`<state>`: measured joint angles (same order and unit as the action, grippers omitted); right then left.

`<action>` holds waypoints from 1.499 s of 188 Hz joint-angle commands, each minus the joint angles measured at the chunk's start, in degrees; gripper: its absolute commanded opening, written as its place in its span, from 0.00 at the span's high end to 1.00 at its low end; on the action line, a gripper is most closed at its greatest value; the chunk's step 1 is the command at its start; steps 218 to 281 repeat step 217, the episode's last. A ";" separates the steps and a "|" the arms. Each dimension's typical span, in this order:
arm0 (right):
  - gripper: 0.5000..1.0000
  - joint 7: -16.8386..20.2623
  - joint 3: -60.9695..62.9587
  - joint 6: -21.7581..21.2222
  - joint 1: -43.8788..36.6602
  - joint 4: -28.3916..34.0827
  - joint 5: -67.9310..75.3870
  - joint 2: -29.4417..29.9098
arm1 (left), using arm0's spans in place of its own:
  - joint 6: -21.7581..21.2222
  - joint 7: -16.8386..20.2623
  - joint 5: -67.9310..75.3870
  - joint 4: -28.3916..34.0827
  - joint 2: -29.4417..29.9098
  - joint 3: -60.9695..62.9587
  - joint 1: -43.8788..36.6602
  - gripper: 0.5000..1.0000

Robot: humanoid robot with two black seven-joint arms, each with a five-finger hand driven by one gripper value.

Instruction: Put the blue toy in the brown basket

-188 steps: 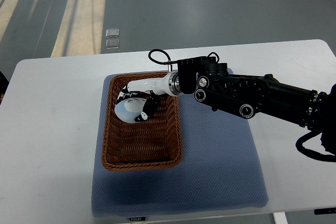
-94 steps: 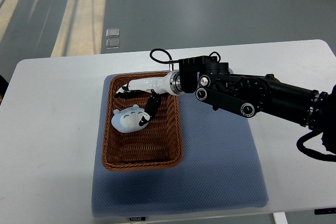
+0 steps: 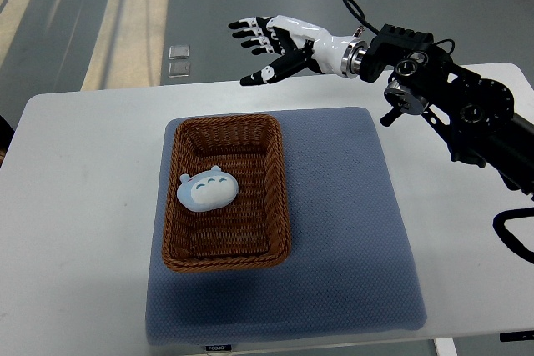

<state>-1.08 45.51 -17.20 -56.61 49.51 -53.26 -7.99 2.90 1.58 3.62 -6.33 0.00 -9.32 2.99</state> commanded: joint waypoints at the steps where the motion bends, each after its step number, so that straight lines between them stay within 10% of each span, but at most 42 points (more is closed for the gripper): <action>1: 0.19 -1.21 6.69 2.17 2.03 -1.25 3.25 0.26 | 0.00 0.00 -0.02 0.00 0.00 0.00 0.00 0.00; 106: 0.19 -8.50 15.48 10.78 12.23 -14.44 31.99 2.28 | 0.00 0.00 -0.02 0.00 0.00 0.00 0.00 0.00; 281: 0.19 -13.16 14.96 15.79 13.55 -14.88 35.95 3.51 | 0.00 0.00 -0.02 0.00 0.00 0.00 0.00 0.00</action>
